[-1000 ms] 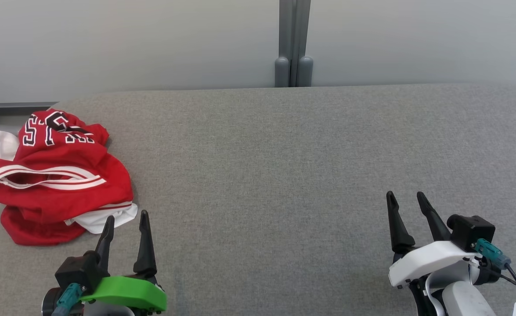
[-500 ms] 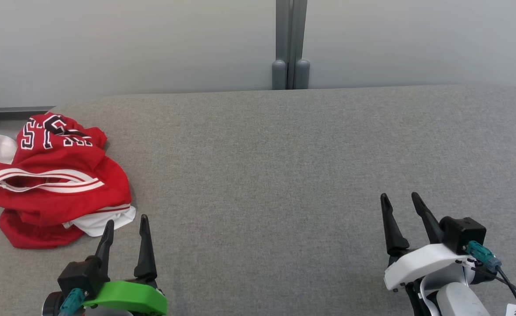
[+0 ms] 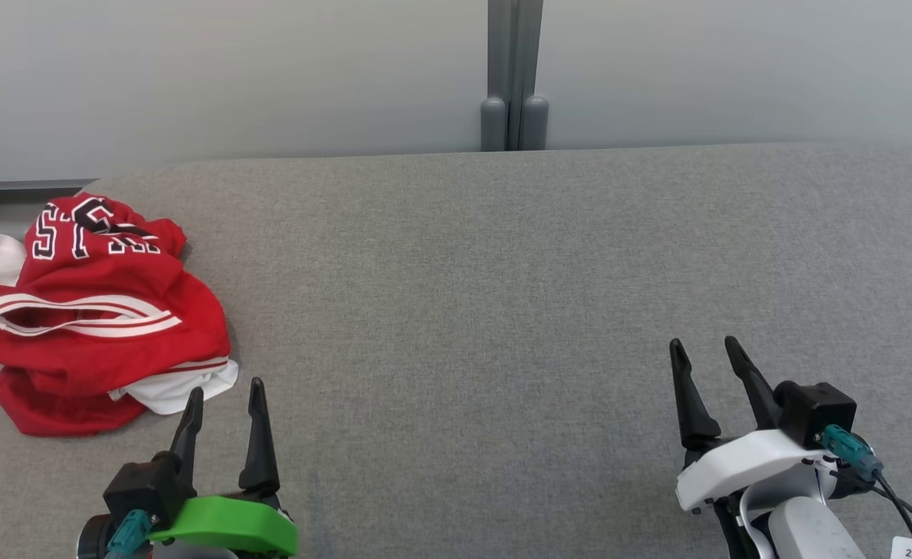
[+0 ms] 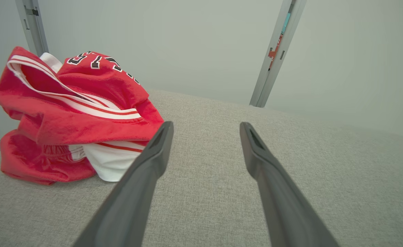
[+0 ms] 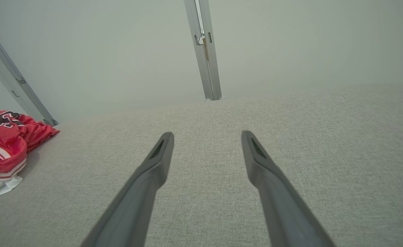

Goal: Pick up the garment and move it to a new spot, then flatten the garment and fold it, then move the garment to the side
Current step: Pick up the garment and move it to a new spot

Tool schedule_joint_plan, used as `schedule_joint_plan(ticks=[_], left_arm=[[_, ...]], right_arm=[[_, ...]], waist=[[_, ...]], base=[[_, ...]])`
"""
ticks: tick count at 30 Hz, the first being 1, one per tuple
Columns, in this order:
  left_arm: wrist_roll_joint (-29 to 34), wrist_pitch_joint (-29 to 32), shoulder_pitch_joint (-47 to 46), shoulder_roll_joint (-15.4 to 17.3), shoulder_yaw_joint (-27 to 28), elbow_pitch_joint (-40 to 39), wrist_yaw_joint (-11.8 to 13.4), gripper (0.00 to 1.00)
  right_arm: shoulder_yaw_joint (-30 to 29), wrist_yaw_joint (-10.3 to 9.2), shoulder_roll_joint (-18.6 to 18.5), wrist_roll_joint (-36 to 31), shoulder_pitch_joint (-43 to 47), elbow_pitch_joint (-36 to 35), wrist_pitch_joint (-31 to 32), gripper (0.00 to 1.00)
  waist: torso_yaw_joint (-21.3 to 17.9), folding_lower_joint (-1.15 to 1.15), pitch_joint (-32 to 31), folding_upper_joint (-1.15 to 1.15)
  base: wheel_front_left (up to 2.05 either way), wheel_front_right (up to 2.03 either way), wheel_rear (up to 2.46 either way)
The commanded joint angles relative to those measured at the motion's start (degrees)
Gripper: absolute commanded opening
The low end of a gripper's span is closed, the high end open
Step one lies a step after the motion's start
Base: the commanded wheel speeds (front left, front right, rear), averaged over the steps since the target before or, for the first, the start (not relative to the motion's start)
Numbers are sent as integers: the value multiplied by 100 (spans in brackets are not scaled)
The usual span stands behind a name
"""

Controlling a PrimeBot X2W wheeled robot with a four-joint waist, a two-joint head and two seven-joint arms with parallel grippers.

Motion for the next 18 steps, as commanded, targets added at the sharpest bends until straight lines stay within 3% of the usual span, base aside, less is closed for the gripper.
schedule_joint_plan(ticks=[1,9,18], left_arm=[[-17,-20,-58,9,10,-5,-4,100],[48,-19,-121,8,-8,28,21,100],[128,-13,-112,33,6,9,107,100]], right_arm=[[-14,0,-24,9,-62,16,-31,100],[-64,0,-21,-91,-47,14,-65,100],[-62,0,-21,-250,-29,-69,-64,100]], waist=[[3,0,18,0],[201,0,18,0],[1128,0,-4,0]], base=[[0,0,0],[0,0,0],[0,0,0]])
